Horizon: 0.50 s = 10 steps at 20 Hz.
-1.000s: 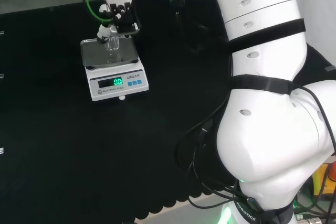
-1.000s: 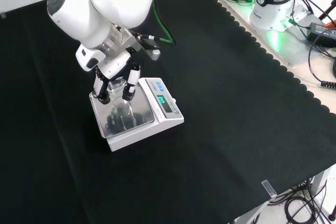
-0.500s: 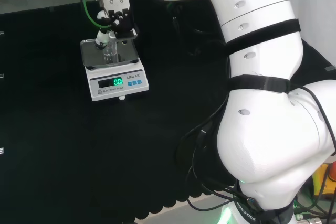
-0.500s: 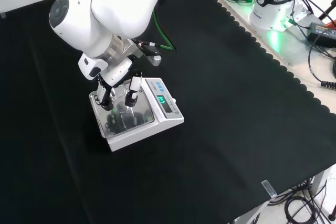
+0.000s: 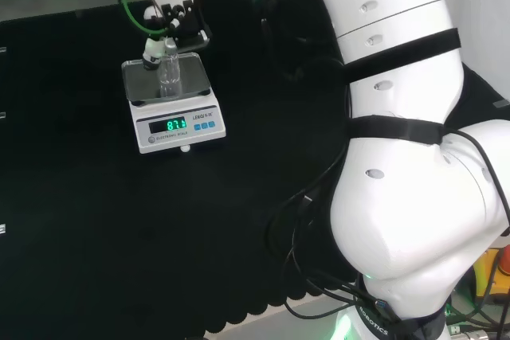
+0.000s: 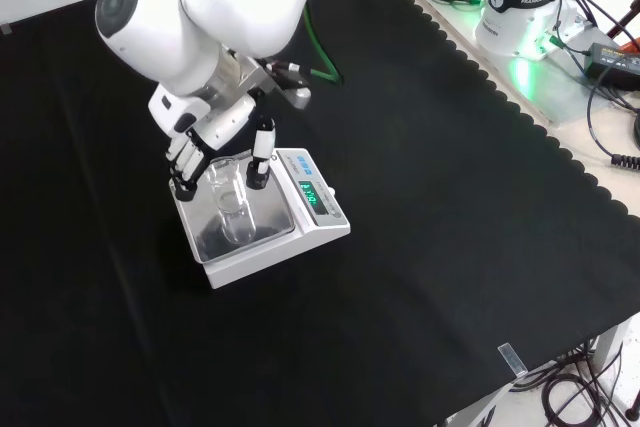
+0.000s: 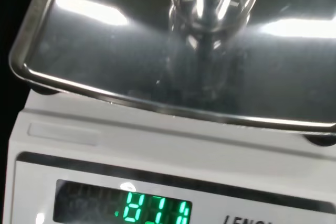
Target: Put the beaker on the electronic balance.
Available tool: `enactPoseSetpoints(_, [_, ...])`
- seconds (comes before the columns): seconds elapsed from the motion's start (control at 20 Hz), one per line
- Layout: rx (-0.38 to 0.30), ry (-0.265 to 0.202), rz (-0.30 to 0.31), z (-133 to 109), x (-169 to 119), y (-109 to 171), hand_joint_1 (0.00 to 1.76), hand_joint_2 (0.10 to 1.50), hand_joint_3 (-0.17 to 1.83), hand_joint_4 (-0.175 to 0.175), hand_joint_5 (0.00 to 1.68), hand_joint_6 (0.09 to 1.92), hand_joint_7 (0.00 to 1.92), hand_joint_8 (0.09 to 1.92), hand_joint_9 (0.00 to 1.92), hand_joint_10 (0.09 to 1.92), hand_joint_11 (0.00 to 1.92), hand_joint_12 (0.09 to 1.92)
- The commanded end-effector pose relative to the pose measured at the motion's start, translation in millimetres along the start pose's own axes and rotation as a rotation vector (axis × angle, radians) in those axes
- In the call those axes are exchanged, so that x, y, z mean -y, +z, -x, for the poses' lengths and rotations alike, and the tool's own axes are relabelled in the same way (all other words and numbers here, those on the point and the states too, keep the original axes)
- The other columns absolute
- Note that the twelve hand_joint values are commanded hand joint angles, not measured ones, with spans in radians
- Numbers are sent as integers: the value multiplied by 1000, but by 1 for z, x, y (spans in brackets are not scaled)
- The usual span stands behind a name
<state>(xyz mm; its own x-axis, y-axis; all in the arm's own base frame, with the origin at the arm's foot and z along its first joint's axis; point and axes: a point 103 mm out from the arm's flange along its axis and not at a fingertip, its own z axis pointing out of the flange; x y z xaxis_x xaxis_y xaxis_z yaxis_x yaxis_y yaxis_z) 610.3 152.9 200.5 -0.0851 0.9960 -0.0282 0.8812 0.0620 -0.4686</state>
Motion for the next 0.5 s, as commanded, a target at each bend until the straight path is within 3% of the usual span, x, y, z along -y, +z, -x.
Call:
enactPoseSetpoints(0.05, [46, 0, 4, -1, 25, -32, 776, 908, -175, -175, 109, 87, 0, 270, 1, 652, 274, 1482])
enactPoseSetpoints(0.5, [50, -17, 15, -10, 39, -53, 707, 888, -175, -175, 90, 87, 0, 180, 0, 587, 265, 1502])
